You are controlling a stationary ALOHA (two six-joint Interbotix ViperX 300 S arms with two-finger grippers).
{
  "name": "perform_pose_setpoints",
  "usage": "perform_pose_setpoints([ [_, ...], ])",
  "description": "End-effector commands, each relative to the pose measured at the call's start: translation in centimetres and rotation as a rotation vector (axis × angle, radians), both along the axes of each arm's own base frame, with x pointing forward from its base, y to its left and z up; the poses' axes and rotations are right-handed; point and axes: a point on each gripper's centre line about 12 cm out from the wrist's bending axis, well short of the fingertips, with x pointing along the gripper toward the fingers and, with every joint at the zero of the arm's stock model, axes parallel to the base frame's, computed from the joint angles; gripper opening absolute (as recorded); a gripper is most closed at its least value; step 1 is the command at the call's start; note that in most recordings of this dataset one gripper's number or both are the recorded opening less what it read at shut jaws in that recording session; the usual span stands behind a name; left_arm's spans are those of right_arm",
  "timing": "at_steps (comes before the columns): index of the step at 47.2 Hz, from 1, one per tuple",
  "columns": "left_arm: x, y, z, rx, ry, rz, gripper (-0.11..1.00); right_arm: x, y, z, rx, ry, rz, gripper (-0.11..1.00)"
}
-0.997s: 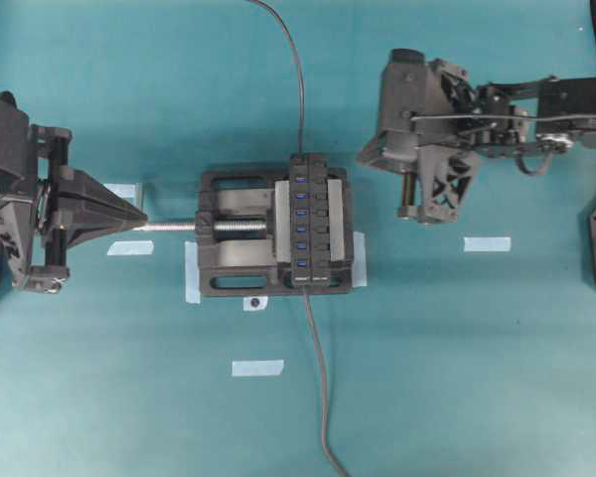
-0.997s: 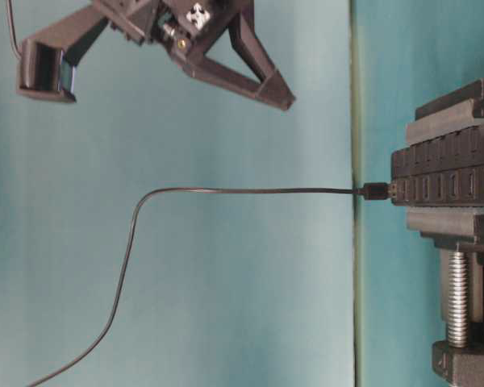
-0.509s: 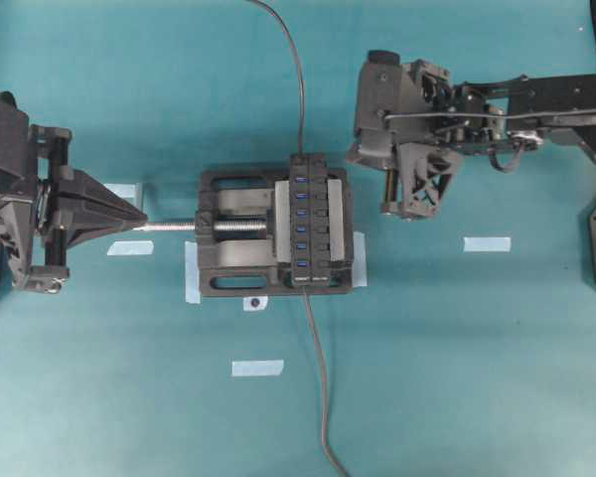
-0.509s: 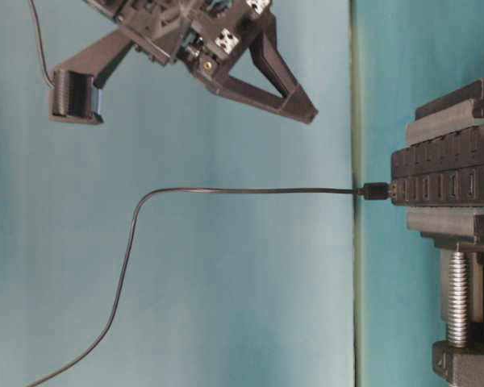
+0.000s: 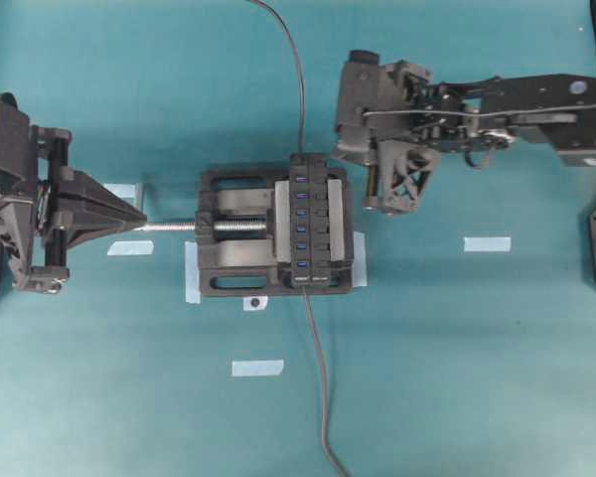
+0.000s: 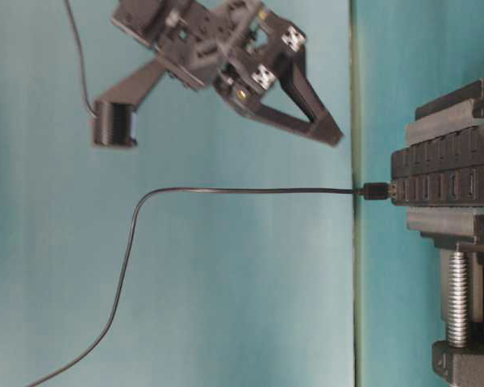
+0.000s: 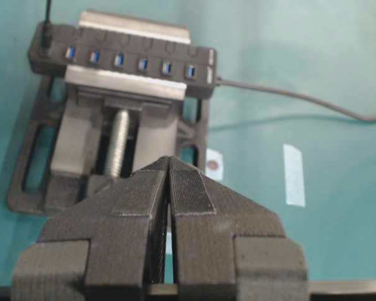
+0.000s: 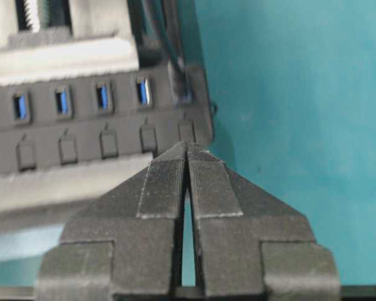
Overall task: Insert the USB into the second port from the front of the fixed hub.
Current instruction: 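Move the right gripper over the hub toward the black USB plug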
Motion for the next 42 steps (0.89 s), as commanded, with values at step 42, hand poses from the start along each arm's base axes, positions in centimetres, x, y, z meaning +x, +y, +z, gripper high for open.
perform_pose_setpoints([
  [42,0.05,0.04,0.53,0.006,-0.020,-0.001,0.00,1.78,-0.49,0.42,-0.025,-0.057,0.015,0.07],
])
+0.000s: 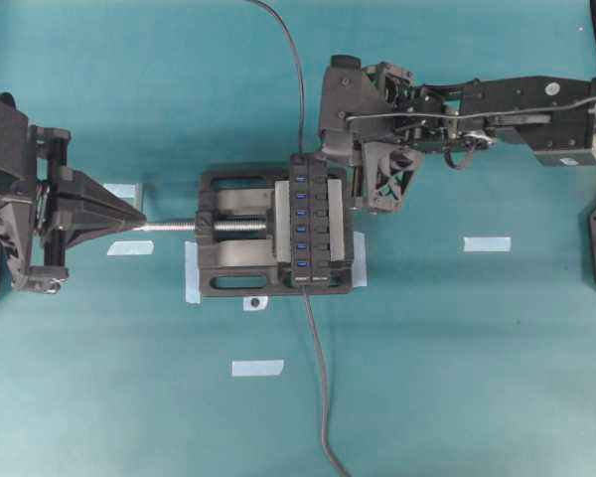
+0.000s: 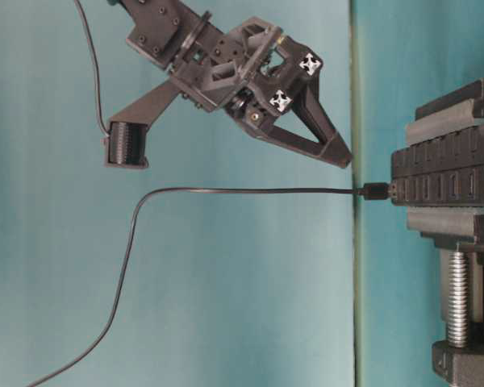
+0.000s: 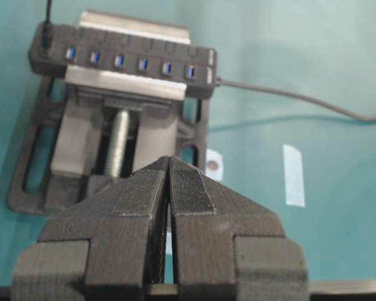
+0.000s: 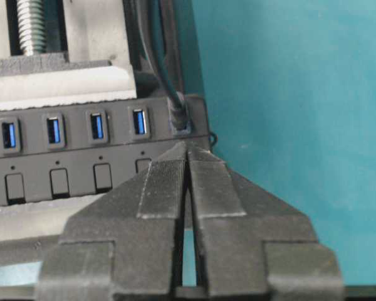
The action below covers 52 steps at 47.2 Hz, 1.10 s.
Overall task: Insert the USB into the second port from the front of the fixed hub.
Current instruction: 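Move the right gripper over the hub toward the black USB plug, then lower the open right gripper and close it on the USB plug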
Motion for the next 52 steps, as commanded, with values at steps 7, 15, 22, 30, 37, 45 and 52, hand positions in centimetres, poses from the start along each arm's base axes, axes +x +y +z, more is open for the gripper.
perform_pose_setpoints([
  [7,-0.1,0.0,0.5,0.005,-0.023,0.000,0.00,0.6,-0.1,0.9,-0.010,-0.039,0.005,0.13],
  [15,-0.5,0.0,0.8,0.005,-0.041,0.000,0.00,0.7,0.2,0.8,-0.012,-0.041,0.015,0.36],
  [22,-0.9,0.0,1.0,0.005,-0.054,0.000,0.00,0.9,0.3,0.6,-0.009,-0.053,0.014,0.69],
  [30,-1.0,0.0,1.3,0.005,-0.066,0.000,0.00,1.0,0.5,0.6,-0.008,-0.056,0.017,0.81],
  [37,-1.1,0.0,1.1,0.005,-0.061,0.000,0.00,1.1,0.4,0.7,-0.011,-0.059,0.018,0.80],
  [45,-1.1,0.0,1.0,0.005,-0.060,0.000,0.00,1.4,0.4,0.6,-0.016,-0.083,0.022,0.80],
  [52,-1.1,0.0,1.0,0.004,-0.060,0.001,0.00,1.9,0.3,0.5,-0.021,-0.107,0.022,0.80],
])
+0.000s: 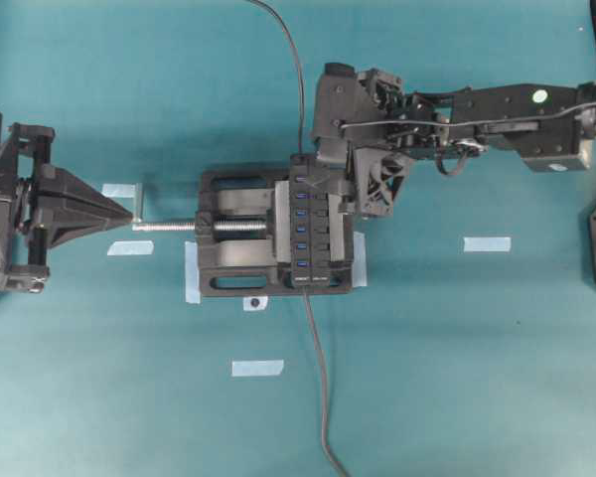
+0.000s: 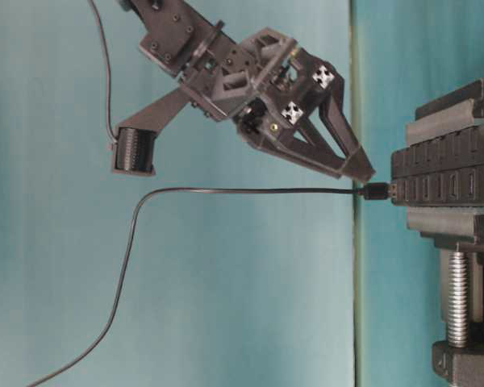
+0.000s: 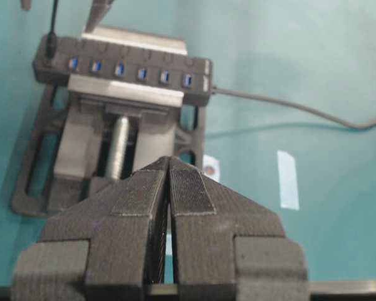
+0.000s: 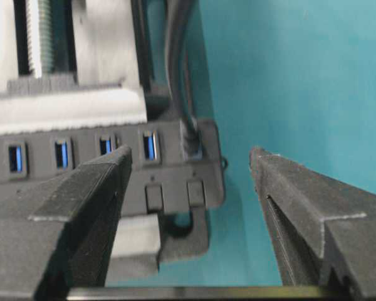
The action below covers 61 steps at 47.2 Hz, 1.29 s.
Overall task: Insert the USB into the second port from the front of the fixed hub.
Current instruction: 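Lower the open right gripper and close it on the USB plug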
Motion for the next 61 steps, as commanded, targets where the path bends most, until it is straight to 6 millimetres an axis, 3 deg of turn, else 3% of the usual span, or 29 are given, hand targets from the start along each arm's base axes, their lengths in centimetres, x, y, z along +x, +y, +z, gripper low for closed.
perform_pose_setpoints([
  [1,0.2,0.0,0.5,0.003,-0.014,0.000,0.00,0.8,0.0,1.3,-0.012,-0.054,0.006,0.80],
  [37,0.1,0.0,0.3,0.002,-0.009,0.001,0.00,1.4,-0.2,0.6,-0.013,-0.047,0.009,0.75],
  [44,0.1,0.0,0.3,0.002,-0.011,0.001,0.00,1.4,-0.2,0.5,-0.013,-0.044,0.009,0.65],
  [61,0.2,0.0,0.4,-0.001,-0.012,0.002,0.00,1.5,-0.1,0.3,-0.012,-0.036,0.012,0.26],
])
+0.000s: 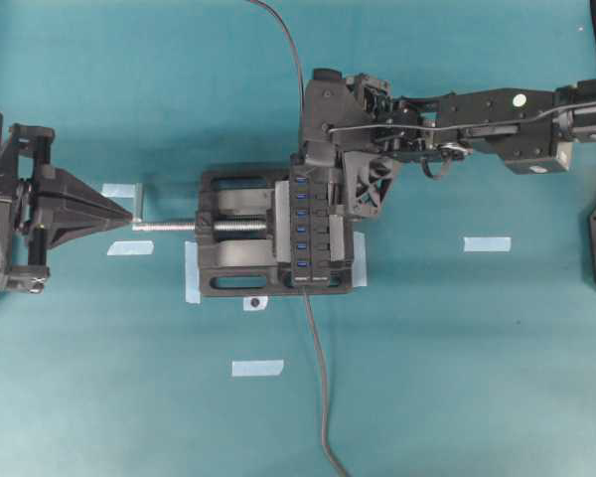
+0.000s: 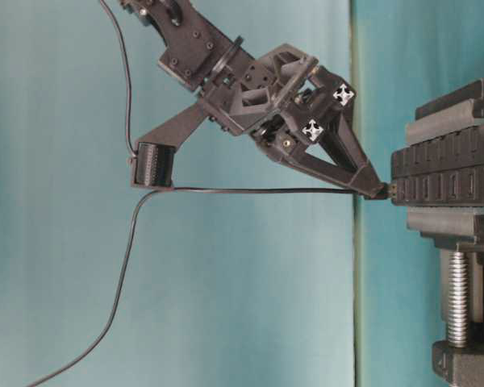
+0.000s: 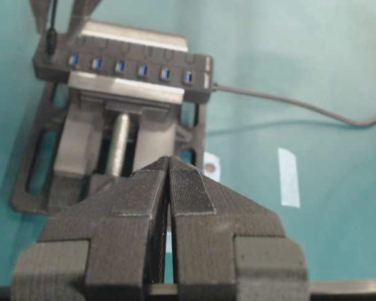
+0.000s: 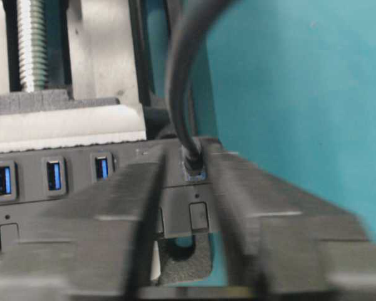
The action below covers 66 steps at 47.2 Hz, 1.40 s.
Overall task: Insert the USB into the second port from the front of the fixed hub.
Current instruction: 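Lower the open right gripper and close it on the USB plug, then lift the plug with the right gripper and carry it along the hub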
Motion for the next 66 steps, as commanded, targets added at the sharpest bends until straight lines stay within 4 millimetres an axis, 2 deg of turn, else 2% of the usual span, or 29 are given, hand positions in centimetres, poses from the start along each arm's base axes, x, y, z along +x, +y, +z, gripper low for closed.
perform_pose_setpoints([
  [1,0.2,0.0,0.4,0.000,-0.012,0.002,0.00,0.6,0.0,1.4,-0.014,-0.042,0.009,0.24],
  [6,0.2,0.0,0.4,0.000,-0.012,0.002,0.00,0.7,0.0,1.4,-0.015,-0.045,0.009,0.15],
  [13,0.2,0.0,0.4,0.000,-0.012,0.002,0.00,0.7,0.0,1.4,-0.013,-0.044,0.008,0.09],
  [36,0.1,0.0,0.3,-0.001,-0.012,0.002,0.00,0.7,0.0,2.0,-0.012,-0.043,0.005,0.09],
  [53,-0.4,0.0,0.9,0.001,-0.046,0.002,0.00,0.9,-0.1,4.2,-0.014,-0.046,0.003,0.09],
  [66,-0.7,0.0,1.1,-0.001,-0.055,0.002,0.00,0.0,0.6,6.2,-0.013,-0.041,0.010,0.09],
])
